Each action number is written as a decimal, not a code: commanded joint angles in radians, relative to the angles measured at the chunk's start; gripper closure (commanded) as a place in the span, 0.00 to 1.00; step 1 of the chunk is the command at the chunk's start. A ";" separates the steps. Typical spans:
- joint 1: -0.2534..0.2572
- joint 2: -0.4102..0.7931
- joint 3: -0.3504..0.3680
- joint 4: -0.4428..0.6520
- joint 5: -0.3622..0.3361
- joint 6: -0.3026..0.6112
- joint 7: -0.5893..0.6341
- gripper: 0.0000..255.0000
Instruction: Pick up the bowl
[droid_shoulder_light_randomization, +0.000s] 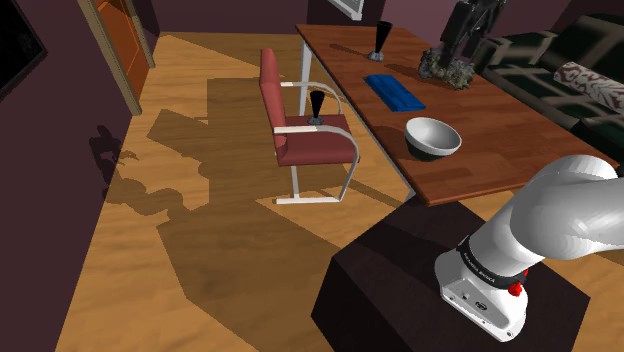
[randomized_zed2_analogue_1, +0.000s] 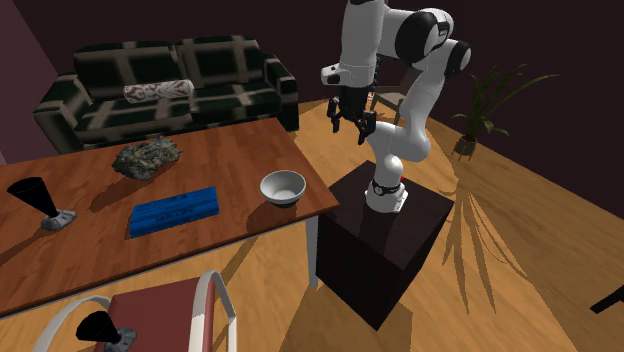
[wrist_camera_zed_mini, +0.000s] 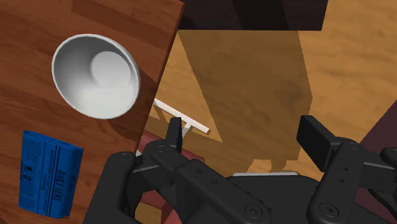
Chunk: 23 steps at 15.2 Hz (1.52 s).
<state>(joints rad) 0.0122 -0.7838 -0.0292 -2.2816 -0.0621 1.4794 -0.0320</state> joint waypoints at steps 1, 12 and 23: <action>0.000 0.000 0.000 0.000 0.000 0.000 0.000 0.00; -0.046 0.031 -0.124 -0.294 -0.151 0.323 -0.137 0.00; -0.121 0.279 -0.278 -0.433 -0.327 0.727 -0.245 0.00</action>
<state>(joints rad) -0.1029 -0.5427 -0.2918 -2.7148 -0.3728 2.1626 -0.2668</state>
